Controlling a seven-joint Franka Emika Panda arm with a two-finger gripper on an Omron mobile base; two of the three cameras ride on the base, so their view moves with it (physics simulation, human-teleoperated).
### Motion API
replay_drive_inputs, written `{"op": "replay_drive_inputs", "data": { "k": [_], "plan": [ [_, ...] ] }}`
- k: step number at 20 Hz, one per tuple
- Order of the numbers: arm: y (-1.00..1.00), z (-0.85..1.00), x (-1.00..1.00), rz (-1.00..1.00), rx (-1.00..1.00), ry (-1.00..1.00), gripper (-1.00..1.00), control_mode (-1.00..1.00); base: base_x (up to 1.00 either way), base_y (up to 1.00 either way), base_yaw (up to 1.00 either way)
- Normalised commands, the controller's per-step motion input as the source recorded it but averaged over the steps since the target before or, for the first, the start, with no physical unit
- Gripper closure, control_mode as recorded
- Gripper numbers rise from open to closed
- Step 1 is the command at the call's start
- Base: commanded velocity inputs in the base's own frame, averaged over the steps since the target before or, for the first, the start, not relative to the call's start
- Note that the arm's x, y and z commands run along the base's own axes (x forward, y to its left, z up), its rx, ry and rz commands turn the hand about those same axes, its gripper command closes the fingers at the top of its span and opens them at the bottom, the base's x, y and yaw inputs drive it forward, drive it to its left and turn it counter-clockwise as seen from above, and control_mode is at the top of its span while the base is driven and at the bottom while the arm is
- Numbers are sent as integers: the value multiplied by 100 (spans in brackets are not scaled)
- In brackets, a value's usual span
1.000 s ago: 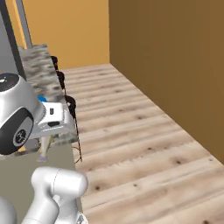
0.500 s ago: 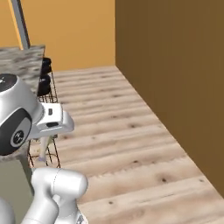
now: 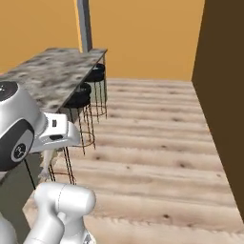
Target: Take the fish from the fridge and place it on the digital scale on the counter by the fridge. Wait a few seconds for a reading, then move it to the plate on the dining counter.
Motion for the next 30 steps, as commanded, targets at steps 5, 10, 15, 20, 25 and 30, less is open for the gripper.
{"op": "replay_drive_inputs", "data": {
  "k": [5, 10, 15, 20, 25, 30],
  "plan": [
    [0, 0, 0, 0, 0, 0, 100, 100, 100, -12, 80],
    [0, 0, 0, 0, 0, 0, 100, 100, 99, -26, 78],
    [0, 0, 0, 0, 0, 0, 100, 100, 28, -77, 66],
    [0, 0, 0, 0, 0, 0, 100, 100, 3, -74, 71],
    [0, 0, 0, 0, 0, 0, 100, 100, 32, -55, 79],
    [0, 0, 0, 0, 0, 0, 100, 100, 43, -55, 71]
  ]
}}
